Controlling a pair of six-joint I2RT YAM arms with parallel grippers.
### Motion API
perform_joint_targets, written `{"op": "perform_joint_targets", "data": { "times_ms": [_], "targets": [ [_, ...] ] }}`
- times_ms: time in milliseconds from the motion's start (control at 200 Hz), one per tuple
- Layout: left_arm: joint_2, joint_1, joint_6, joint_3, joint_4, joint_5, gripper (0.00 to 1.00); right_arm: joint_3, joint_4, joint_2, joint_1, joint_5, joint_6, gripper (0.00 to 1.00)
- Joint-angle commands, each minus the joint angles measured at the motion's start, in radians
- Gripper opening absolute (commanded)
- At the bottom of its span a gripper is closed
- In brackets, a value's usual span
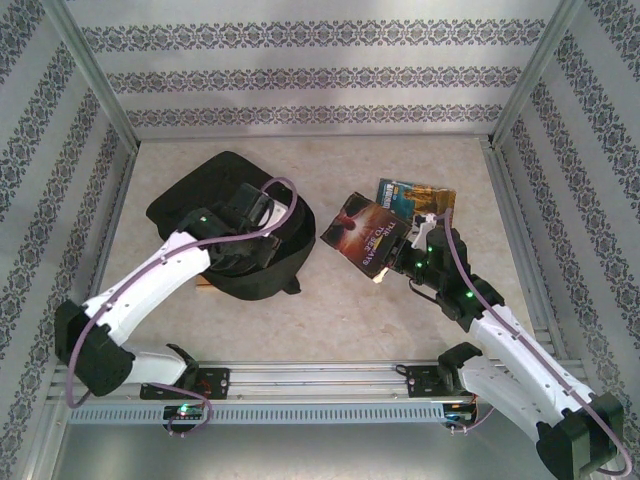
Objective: Pack the student bag
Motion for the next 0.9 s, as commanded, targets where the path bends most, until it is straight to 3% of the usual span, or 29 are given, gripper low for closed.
{"op": "perform_joint_targets", "data": {
  "times_ms": [0, 280, 520, 769, 894],
  "targets": [
    [-0.051, -0.008, -0.045, 0.055, 0.051, 0.012, 0.00, 0.044, 0.108, 0.019, -0.006, -0.069, 0.002, 0.00],
    [-0.119, 0.001, -0.096, 0.048, 0.098, 0.022, 0.00, 0.102, 0.274, 0.151, 0.073, -0.162, 0.136, 0.00],
    [-0.118, 0.032, -0.108, 0.002, 0.108, 0.009, 0.06, 0.170, 0.140, 0.136, 0.145, -0.010, 0.055, 0.00],
    [-0.116, 0.049, -0.113, 0.003, 0.135, 0.009, 0.07, 0.165, 0.184, 0.185, 0.149, -0.071, 0.250, 0.00],
    [-0.106, 0.050, -0.111, 0.004, 0.140, 0.020, 0.12, 0.133, 0.279, 0.258, 0.149, -0.108, 0.407, 0.00]
  ]
}}
